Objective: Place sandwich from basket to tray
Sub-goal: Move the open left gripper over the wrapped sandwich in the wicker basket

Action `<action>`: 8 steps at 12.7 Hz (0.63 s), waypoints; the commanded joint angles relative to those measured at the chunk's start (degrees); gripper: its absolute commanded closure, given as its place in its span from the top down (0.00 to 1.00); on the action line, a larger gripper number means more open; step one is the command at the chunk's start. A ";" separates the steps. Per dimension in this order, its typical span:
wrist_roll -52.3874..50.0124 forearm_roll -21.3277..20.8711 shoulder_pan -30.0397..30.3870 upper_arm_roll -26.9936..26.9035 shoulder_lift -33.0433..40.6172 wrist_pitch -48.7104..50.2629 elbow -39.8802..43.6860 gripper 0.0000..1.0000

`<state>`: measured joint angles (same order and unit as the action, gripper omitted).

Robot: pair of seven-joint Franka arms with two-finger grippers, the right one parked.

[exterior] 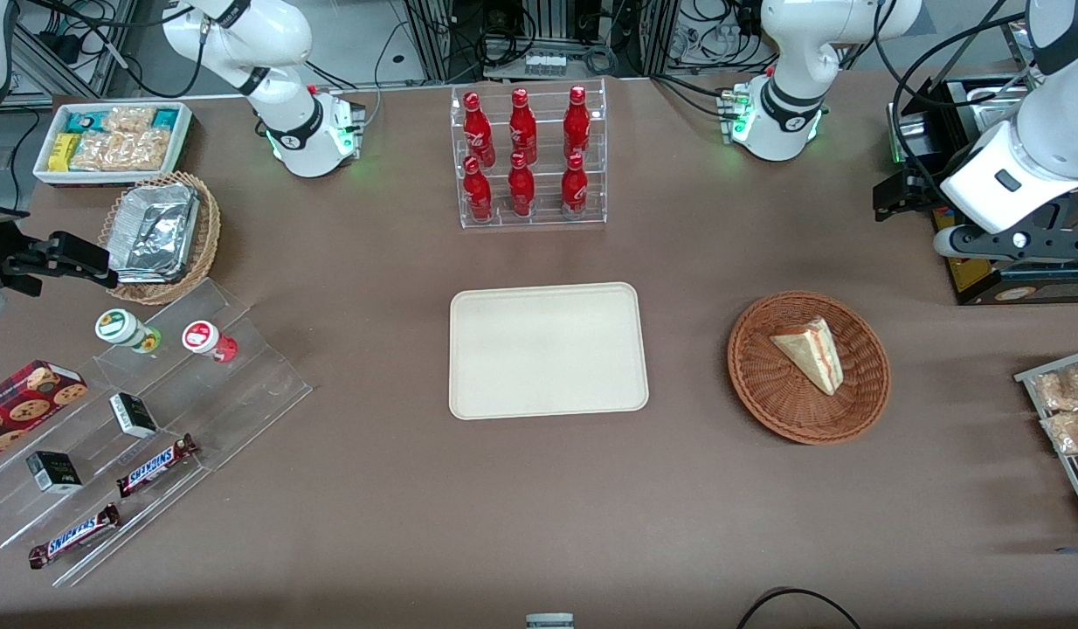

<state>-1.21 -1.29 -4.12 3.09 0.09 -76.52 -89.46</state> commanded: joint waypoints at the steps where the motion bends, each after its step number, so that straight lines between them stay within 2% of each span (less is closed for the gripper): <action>1: -0.46 -0.73 -0.45 -0.19 -0.09 0.68 1.40 1.00; 4: -2.65 -0.90 -0.36 -0.28 -0.44 -3.61 -0.70 1.00; 8: -3.44 -2.49 -0.36 -0.28 -0.26 -11.17 -8.95 1.00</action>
<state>-3.24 -2.66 -4.11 3.02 -0.75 -83.77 -94.07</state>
